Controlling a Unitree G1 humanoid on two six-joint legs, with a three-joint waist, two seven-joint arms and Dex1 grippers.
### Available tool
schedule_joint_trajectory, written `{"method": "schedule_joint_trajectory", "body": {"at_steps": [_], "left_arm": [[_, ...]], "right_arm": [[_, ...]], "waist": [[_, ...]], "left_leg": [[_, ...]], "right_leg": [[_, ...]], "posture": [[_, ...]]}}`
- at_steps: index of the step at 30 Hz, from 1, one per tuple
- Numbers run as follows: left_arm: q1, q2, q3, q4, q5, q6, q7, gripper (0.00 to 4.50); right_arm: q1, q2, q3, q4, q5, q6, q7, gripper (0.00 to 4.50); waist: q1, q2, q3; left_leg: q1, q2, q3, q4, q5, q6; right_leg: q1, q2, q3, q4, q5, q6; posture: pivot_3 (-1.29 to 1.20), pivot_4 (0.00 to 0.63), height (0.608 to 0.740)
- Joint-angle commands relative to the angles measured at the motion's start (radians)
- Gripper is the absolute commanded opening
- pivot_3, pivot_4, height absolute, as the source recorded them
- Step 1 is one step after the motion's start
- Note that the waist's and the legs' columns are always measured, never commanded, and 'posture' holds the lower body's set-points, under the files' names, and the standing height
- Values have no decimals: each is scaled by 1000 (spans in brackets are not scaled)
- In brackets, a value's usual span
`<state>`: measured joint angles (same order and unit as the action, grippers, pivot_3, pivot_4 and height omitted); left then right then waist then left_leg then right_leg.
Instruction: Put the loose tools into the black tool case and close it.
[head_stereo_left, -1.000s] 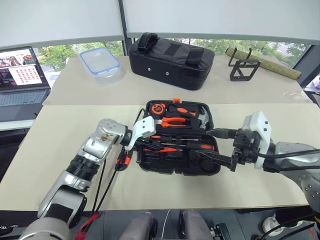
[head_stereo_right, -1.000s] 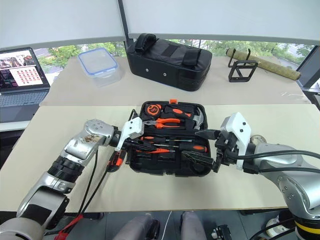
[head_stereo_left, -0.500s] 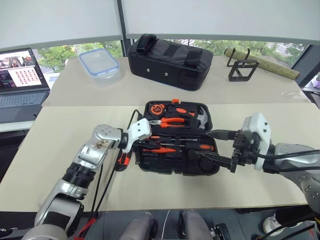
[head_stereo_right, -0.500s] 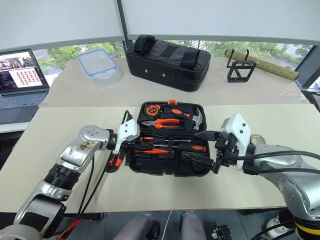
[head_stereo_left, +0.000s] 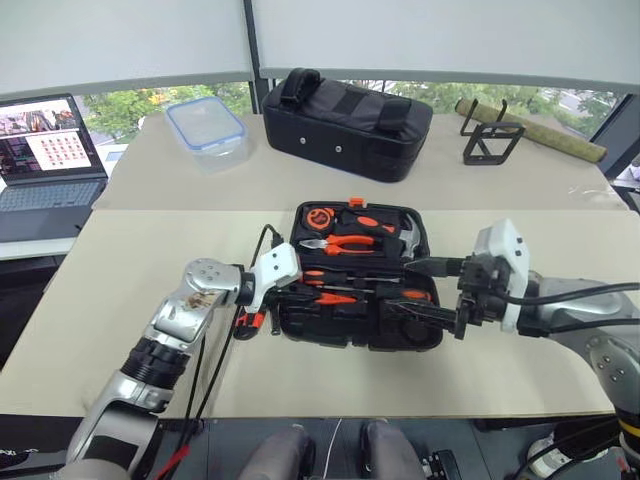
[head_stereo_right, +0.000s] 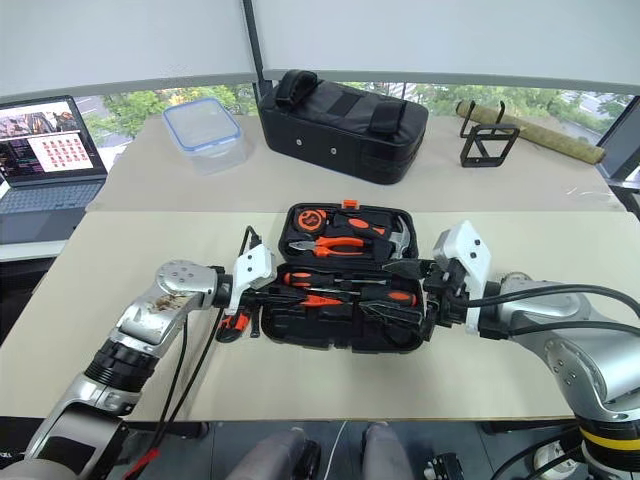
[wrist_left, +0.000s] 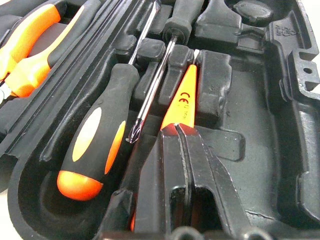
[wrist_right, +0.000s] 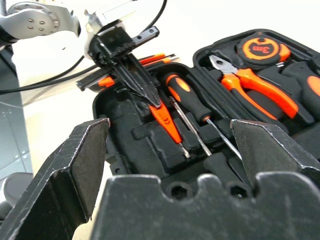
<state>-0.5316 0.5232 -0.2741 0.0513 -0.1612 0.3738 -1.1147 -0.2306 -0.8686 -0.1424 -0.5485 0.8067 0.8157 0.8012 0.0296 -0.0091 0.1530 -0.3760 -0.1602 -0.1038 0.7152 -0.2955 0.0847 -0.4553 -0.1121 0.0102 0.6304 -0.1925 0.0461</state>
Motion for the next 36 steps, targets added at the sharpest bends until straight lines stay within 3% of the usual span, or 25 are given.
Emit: {"method": "schedule_joint_trajectory", "body": {"at_steps": [1,2,5,11,15,21,25,30,36], "left_arm": [[61,57,80,-120,-62,72,7,30],[72,68,100,-151,-82,95,7,30],[115,130,269,-278,-195,262,63,656],[297,239,567,-452,-287,554,222,2895],[359,228,666,-536,-320,770,359,4359],[142,52,563,-589,-331,1123,592,4463],[47,-4,416,-539,-294,1184,685,4463],[11,14,261,-415,-226,1200,768,4463],[26,54,188,-362,-222,1140,747,4463]], "right_arm": [[-31,-4,-17,-4,9,-17,20,4500],[-36,-4,-16,-2,9,-17,23,4500],[-74,-9,-10,16,18,-23,55,4500],[-138,-19,3,29,39,-26,137,4500],[-163,-20,34,40,31,-33,187,4500],[-176,-2,62,35,19,-30,192,4500],[-150,6,59,14,-6,-55,168,4500],[-121,25,47,-1,-33,-68,115,4500],[-87,29,17,-21,-27,-65,77,4500]], "waist": [[-4,0,0],[-10,0,0],[-18,0,0],[-19,0,1],[-13,-1,1],[22,-2,1],[12,-3,1],[3,-3,1],[8,-1,0]], "left_leg": [[0,0,0,0,0,0],[0,0,0,-1,0,0],[-1,1,1,-2,0,0],[1,1,1,-4,0,0],[2,1,1,-4,0,0],[2,0,0,-1,-4,-8],[2,-1,1,-1,-4,-8],[2,1,1,-3,-4,-8],[5,0,1,-3,-4,-9]], "right_leg": [[0,0,0,0,0,0],[-1,0,0,0,0,0],[-3,1,0,1,0,0],[-2,4,0,0,0,0],[-1,6,0,-1,0,0],[0,4,-2,-1,1,2],[1,3,0,0,2,2],[-1,2,0,0,1,2],[1,4,1,0,1,1]], "posture": [[0,150,717],[0,150,717],[0,150,717],[0,150,717],[0,150,717],[0,150,717],[0,150,717],[0,150,717],[0,150,717]]}}
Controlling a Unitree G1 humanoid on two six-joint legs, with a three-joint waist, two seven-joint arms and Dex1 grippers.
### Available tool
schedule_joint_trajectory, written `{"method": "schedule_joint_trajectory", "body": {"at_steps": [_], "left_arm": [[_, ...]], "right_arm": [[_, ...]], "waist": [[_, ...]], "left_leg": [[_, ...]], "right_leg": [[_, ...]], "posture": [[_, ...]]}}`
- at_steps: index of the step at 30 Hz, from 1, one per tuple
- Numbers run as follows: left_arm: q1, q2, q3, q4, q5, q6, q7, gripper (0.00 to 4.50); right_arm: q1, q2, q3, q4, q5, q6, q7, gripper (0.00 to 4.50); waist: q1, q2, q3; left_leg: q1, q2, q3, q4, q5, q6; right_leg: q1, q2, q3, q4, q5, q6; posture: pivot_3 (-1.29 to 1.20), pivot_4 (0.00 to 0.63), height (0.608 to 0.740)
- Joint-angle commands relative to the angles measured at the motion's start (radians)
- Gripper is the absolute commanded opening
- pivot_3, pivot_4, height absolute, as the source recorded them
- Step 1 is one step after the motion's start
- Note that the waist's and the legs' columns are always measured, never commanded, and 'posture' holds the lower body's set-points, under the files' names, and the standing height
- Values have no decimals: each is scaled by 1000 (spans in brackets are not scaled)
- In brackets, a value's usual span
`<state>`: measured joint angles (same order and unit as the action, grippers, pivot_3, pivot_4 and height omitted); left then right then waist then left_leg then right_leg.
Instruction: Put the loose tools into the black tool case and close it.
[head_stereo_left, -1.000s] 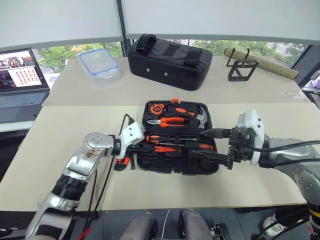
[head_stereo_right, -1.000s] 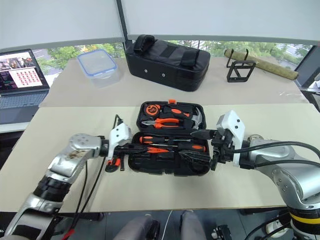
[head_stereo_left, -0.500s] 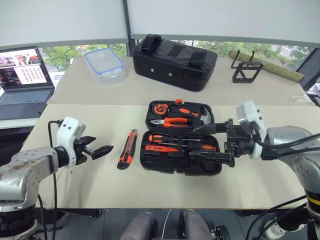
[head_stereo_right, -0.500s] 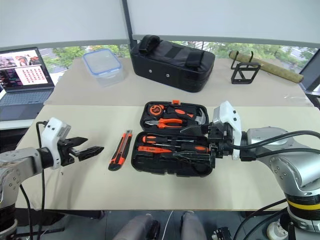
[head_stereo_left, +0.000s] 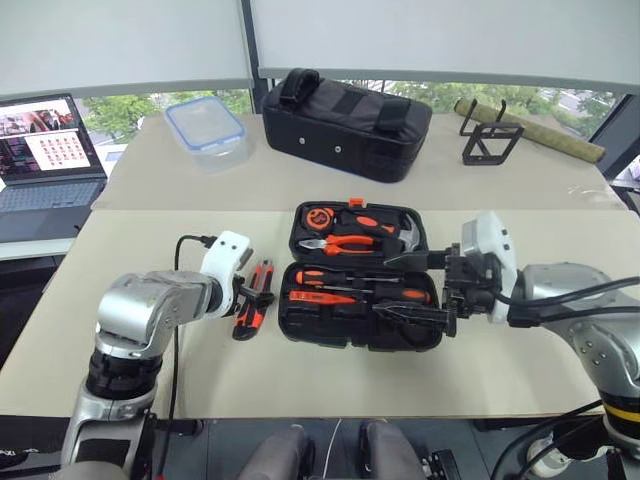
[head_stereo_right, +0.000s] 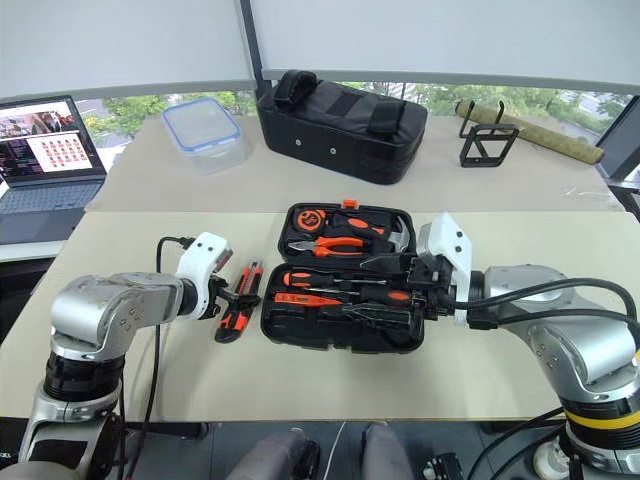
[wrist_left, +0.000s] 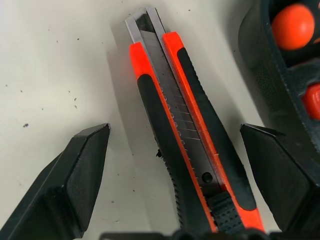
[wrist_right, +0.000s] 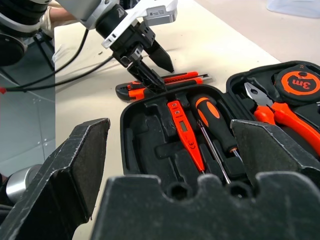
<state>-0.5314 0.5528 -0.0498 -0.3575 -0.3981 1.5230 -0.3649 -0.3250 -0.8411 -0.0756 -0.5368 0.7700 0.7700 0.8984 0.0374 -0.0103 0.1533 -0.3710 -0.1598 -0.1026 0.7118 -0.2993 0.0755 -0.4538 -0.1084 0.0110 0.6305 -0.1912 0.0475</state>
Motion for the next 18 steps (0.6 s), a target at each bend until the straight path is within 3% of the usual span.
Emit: {"method": "schedule_joint_trajectory", "body": {"at_steps": [1,4,7,8,9,14,16,18], "left_arm": [[29,26,-40,50,11,-17,-9,4217],[30,29,-45,56,3,-38,-21,3441],[6,131,-42,105,4,-133,-104,2393],[-1,157,-44,120,5,-163,-128,1853],[-17,218,-59,149,18,-282,-217,1641],[-100,405,-198,270,103,-879,-707,1536],[-180,384,-270,366,152,-1057,-857,1536],[-281,307,-317,448,152,-1099,-958,1536]], "right_arm": [[14,4,-55,-35,10,-19,-27,4500],[25,6,-61,-38,12,-21,-35,4500],[35,-10,-56,-42,-13,-29,-34,4500],[38,-16,-53,-41,-20,-31,-33,4500],[52,-31,-58,-46,-11,-21,-16,4500],[137,-102,-118,-82,84,31,58,4500],[167,-119,-139,-97,86,29,57,4500],[196,-128,-160,-107,89,36,46,4500]], "waist": [[0,0,0],[0,2,-1],[-1,2,-1],[-2,2,-1],[-4,2,-1],[-1,1,1],[10,1,1],[21,1,1]], "left_leg": [[0,0,0,0,0,0],[1,0,0,0,0,0],[1,0,0,0,0,0],[1,0,0,0,0,0],[1,0,0,-1,0,0],[-2,1,1,-1,0,-1],[-3,0,0,-1,0,-1],[-3,-1,-1,0,0,0]], "right_leg": [[1,0,0,0,0,0],[1,0,1,0,0,0],[1,0,1,0,0,0],[0,0,1,1,0,0],[0,0,1,1,0,0],[-3,-1,0,-1,0,-2],[-2,-4,-3,-3,0,-2],[-1,-5,-4,-7,0,-1]], "posture": [[0,150,717],[0,150,717],[0,150,717],[0,150,717],[0,150,717],[0,150,717],[0,150,717],[0,150,717]]}}
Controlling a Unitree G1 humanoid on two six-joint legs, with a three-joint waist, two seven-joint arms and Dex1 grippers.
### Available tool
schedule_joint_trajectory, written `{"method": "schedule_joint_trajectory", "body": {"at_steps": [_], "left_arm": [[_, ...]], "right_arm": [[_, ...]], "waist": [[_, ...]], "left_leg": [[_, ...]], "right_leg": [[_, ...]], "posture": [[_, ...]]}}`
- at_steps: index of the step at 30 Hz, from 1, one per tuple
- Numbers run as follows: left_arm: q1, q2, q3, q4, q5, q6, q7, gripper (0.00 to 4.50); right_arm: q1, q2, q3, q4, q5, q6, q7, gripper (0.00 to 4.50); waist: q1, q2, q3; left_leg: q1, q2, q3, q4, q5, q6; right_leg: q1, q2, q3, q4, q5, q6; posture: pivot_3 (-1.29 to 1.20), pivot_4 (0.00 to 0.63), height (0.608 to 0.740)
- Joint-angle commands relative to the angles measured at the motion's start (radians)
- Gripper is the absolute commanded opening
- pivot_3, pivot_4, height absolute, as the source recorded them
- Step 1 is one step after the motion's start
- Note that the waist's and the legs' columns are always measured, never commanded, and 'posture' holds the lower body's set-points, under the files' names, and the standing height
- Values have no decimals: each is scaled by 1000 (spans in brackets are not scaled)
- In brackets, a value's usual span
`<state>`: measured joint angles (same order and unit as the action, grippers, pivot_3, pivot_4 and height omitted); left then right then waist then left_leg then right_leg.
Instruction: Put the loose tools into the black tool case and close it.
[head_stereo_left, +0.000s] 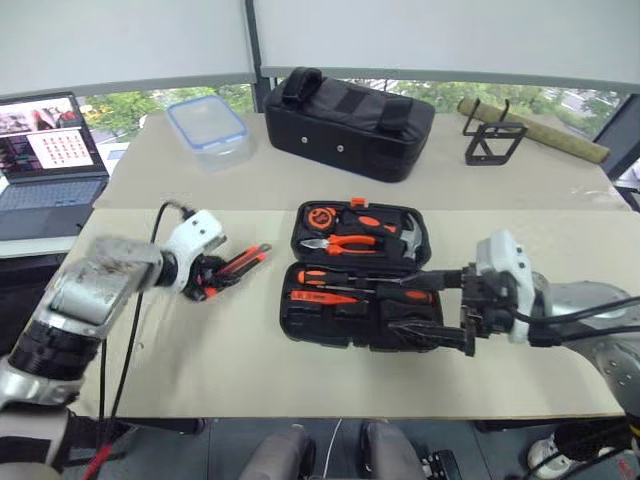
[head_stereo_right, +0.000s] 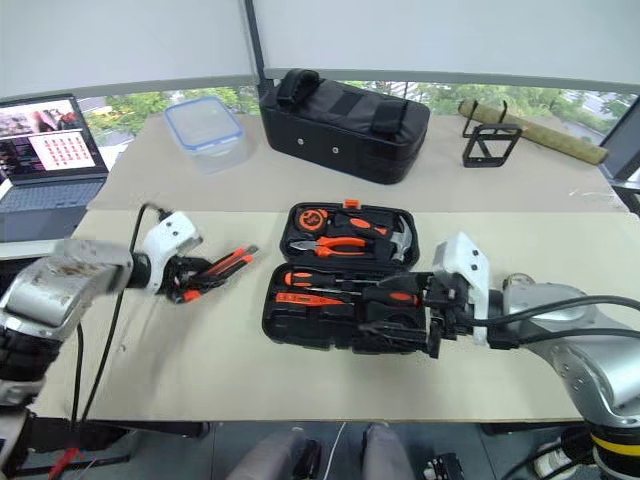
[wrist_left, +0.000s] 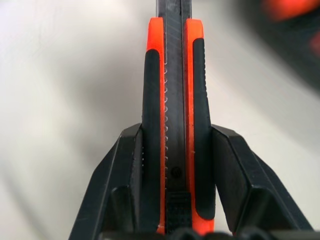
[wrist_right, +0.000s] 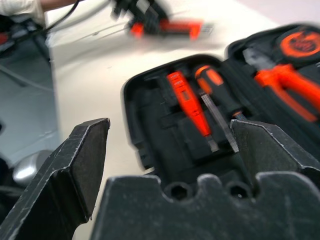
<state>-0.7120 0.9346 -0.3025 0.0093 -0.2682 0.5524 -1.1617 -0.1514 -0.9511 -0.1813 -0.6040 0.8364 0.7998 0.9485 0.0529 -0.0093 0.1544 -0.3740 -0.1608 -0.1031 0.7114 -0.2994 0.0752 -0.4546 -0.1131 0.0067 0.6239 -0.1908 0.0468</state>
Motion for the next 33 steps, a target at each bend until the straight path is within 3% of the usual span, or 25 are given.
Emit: {"method": "schedule_joint_trajectory", "body": {"at_steps": [1,7,13,19,27,28,33], "left_arm": [[-152,-121,-86,111,19,-132,-207,1536],[-286,-274,-208,87,8,-47,-406,1536],[-326,-352,-372,92,145,120,-366,1536],[-330,-436,-392,117,156,247,-319,1536],[-319,-439,-406,114,185,268,-312,1536],[-319,-439,-403,108,182,270,-312,2035],[-365,-440,-323,84,90,395,-343,3619]], "right_arm": [[42,-22,-66,-51,24,6,-7,4500],[128,-23,-138,-111,61,29,-50,4500],[208,-4,-194,-168,89,35,-114,4500],[206,11,-192,-173,82,20,-172,4500],[210,19,-184,-183,79,13,-197,4500],[210,19,-183,-181,77,11,-197,4500],[192,16,-173,-163,71,7,-192,4500]], "waist": [[7,0,0],[-15,-2,1],[-34,-2,1],[-33,-2,1],[-25,-2,1],[-26,-2,1],[-20,-2,1]], "left_leg": [[0,-1,0,0,0,1],[-11,-1,0,7,5,12],[-11,1,0,5,5,13],[-10,1,0,5,5,13],[-8,0,0,5,5,12],[-7,0,0,5,5,12],[-8,0,0,5,5,12]], "right_leg": [[1,0,0,0,0,1],[-5,-1,0,3,2,3],[-5,0,4,2,2,3],[-4,1,4,2,2,3],[-3,1,4,3,2,3],[-3,1,4,3,1,3],[-3,1,3,3,2,3]], "posture": [[0,150,717],[0,150,717],[0,150,717],[0,150,717],[0,150,717],[0,150,717],[0,150,717]]}}
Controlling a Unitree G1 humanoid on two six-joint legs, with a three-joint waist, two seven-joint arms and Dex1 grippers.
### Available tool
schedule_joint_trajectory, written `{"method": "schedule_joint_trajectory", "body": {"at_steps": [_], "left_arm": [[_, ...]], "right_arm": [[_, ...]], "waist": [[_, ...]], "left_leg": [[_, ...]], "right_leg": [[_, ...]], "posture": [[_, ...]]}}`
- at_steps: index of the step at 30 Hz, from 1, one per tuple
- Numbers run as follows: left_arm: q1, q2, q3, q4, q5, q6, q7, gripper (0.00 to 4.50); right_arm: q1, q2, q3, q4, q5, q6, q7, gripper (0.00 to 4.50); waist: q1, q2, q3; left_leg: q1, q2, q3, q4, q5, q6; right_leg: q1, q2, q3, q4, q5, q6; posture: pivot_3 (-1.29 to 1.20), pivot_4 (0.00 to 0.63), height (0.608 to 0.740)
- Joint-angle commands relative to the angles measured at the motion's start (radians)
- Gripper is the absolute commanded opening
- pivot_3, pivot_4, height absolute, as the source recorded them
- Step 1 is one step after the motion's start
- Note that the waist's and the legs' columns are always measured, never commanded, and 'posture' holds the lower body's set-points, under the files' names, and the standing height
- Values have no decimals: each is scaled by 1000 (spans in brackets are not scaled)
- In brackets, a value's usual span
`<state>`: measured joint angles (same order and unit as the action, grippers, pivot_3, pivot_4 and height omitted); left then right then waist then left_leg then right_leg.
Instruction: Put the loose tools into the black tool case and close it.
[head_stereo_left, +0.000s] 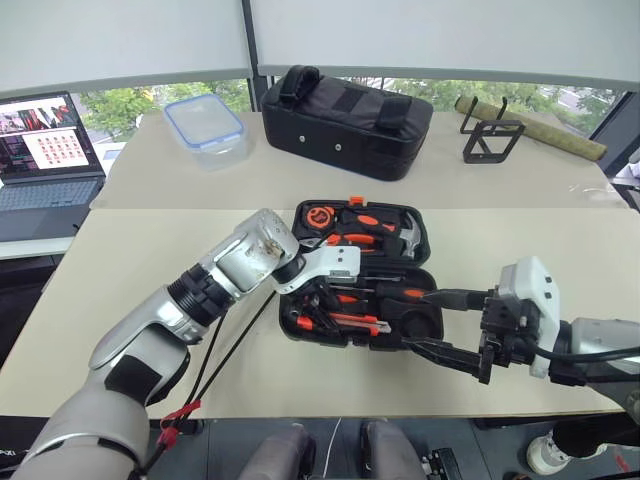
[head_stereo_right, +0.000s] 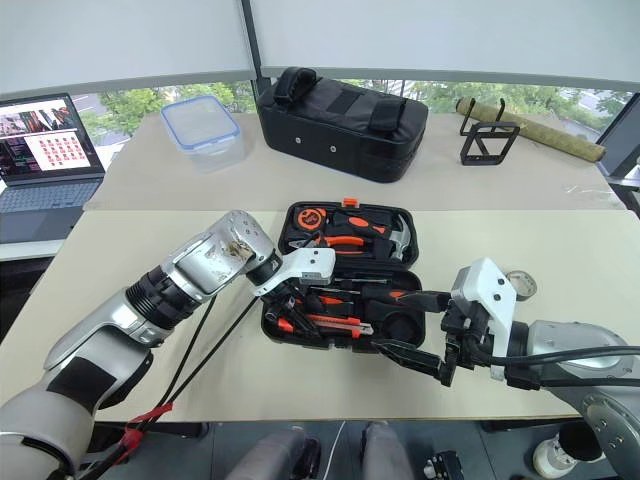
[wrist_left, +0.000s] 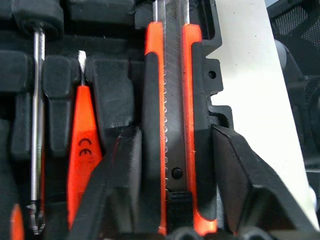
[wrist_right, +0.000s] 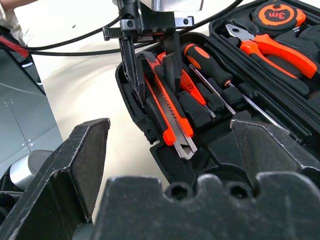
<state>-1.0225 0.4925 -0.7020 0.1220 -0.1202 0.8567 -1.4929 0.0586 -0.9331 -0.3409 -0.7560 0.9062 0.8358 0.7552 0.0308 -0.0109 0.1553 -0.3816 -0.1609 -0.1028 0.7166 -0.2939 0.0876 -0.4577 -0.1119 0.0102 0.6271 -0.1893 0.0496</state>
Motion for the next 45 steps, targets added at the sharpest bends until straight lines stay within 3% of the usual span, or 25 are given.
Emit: {"method": "schedule_joint_trajectory", "body": {"at_steps": [1,2,3,6,9,12,20,29,34,37,40,45], "left_arm": [[-65,5,91,-34,-77,111,-19,4025],[-72,10,108,-31,-89,116,-19,4392],[-77,11,127,-21,-101,118,-14,4486],[-74,19,164,8,-112,69,-6,4486],[-38,56,167,14,-94,-36,-23,3683],[-7,79,146,5,-77,-98,-34,2432],[61,100,76,-36,-34,-231,-83,50],[83,56,-43,101,151,-436,-48,50],[86,10,-20,169,189,-475,3,50],[70,10,61,155,136,-444,-11,50],[68,23,236,92,-27,-346,-39,50],[122,98,491,-20,-246,-232,-48,1400]], "right_arm": [[-21,-3,-12,-9,0,-29,3,4500],[-23,-2,-9,-7,-1,-29,3,4500],[-26,-2,-7,-4,-3,-30,4,4500],[-32,0,3,2,-9,-33,6,4500],[-38,1,13,9,-15,-37,10,4500],[-46,1,20,15,-20,-38,16,4500],[-54,-2,29,21,-21,-36,19,4500],[-36,-2,-7,26,-21,-32,4,4500],[-6,3,-36,6,-12,-27,-12,4500],[43,5,-108,1,-12,-22,-23,4500],[163,0,-242,22,-60,-14,1,4500],[323,1,-427,148,-143,-26,54,4500]], "waist": [[4,0,0],[6,0,0],[7,0,0],[6,0,0],[6,0,0],[2,0,0],[9,0,0],[10,1,-1],[25,3,-3],[33,3,-3],[33,2,-2],[11,2,-2]], "left_leg": [[-1,0,0,0,0,0],[-1,0,0,1,0,0],[-1,0,0,1,0,0],[-1,0,0,0,0,0],[0,0,0,-1,0,0],[1,0,0,-1,0,-1],[0,0,0,0,0,0],[1,0,0,-1,0,0],[7,-1,0,-1,0,0],[14,0,-1,-1,-3,1],[13,-1,-1,-1,-5,6],[2,-1,0,0,1,2]], "right_leg": [[0,0,0,0,0,0],[-1,2,0,0,0,0],[-1,3,-1,1,0,0],[-1,2,-1,0,0,0],[-1,1,0,0,0,0],[-1,0,0,0,0,0],[-1,0,0,0,0,0],[1,-1,0,0,0,0],[8,-1,1,-2,0,0],[18,-1,1,-3,0,1],[17,2,0,-3,0,2],[0,4,0,2,0,2]], "posture": [[0,150,717],[0,150,717],[0,150,717],[0,150,717],[0,150,717],[0,150,717],[0,150,717],[0,150,717],[0,150,717],[0,150,717],[0,150,717],[0,150,717]]}}
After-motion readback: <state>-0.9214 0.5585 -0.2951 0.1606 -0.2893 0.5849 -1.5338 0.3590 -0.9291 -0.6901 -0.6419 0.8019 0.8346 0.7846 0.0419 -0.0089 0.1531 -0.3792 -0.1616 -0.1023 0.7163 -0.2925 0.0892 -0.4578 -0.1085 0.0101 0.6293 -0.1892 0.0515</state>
